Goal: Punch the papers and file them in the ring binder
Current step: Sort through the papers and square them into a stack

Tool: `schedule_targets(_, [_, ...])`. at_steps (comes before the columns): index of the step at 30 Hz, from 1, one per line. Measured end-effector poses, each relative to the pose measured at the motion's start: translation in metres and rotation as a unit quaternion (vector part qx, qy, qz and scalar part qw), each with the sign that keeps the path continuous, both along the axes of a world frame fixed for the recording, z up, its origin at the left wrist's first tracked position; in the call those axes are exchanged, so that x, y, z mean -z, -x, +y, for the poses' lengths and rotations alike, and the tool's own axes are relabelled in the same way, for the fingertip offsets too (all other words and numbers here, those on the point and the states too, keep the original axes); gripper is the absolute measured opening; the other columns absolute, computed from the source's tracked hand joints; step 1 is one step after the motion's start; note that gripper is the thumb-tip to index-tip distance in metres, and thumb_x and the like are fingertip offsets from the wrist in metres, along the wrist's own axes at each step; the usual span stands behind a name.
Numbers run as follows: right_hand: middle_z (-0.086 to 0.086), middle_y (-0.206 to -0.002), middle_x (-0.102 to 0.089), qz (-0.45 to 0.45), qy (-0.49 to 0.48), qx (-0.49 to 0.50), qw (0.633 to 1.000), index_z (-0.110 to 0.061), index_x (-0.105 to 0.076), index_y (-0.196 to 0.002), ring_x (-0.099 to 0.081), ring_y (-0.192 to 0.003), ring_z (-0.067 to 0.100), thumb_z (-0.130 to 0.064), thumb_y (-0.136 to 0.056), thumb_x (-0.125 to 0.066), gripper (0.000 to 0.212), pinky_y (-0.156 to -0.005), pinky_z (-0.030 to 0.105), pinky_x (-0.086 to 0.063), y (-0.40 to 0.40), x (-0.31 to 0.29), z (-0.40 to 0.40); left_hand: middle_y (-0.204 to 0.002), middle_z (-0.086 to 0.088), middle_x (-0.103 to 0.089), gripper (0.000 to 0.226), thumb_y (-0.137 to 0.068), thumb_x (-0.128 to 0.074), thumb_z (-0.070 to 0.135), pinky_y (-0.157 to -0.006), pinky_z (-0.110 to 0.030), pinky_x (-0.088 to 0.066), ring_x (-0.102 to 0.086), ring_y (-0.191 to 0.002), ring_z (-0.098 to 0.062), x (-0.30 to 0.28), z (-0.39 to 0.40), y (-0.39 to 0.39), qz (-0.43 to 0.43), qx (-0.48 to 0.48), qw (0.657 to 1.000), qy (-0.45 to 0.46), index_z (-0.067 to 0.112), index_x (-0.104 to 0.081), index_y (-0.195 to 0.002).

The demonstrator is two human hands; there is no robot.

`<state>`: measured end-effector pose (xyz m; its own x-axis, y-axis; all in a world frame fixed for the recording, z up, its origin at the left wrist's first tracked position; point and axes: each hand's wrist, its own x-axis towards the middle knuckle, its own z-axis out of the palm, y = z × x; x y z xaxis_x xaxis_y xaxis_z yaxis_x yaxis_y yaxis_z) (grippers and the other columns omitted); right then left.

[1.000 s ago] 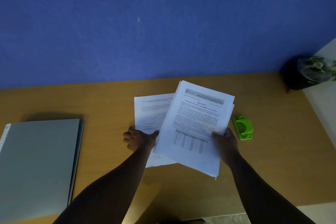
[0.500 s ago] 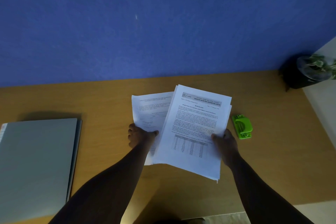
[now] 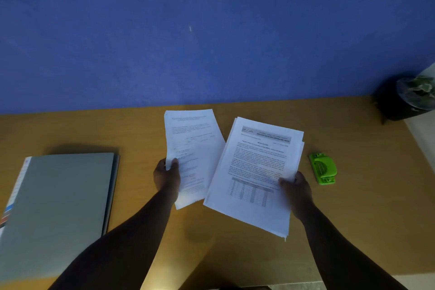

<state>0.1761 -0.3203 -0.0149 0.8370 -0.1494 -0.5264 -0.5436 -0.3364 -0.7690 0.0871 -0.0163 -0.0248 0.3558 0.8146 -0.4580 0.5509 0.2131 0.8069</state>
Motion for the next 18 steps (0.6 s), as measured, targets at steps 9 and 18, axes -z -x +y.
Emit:
schedule_targets(9, [0.011, -0.104, -0.064, 0.011, 0.020, 0.010, 1.000, -0.010, -0.059, -0.116, -0.060, -0.092, 0.028, -0.003, -0.084, -0.062, 0.032, -0.076, 0.033, -0.046, 0.004, 0.011, 0.000, -0.090, 0.001, -0.062, 0.016, -0.095, -0.064, 0.025, -0.059, -0.024, -0.046, -0.059, -0.075, -0.013, -0.015, 0.032, 0.022, -0.074, -0.099, 0.992, 0.039, 0.011, -0.061, -0.104])
schedule_targets(18, [0.012, -0.104, -0.063, 0.004, 0.046, -0.006, 0.999, -0.006, -0.059, -0.118, -0.057, -0.089, 0.027, -0.003, -0.085, -0.061, 0.034, -0.075, 0.032, -0.043, 0.005, 0.011, 0.003, -0.105, -0.005, -0.065, 0.028, -0.093, -0.065, 0.029, -0.081, -0.037, -0.050, -0.063, -0.096, -0.029, -0.018, 0.059, 0.035, -0.065, -0.164, 0.983, 0.054, 0.012, -0.064, -0.116])
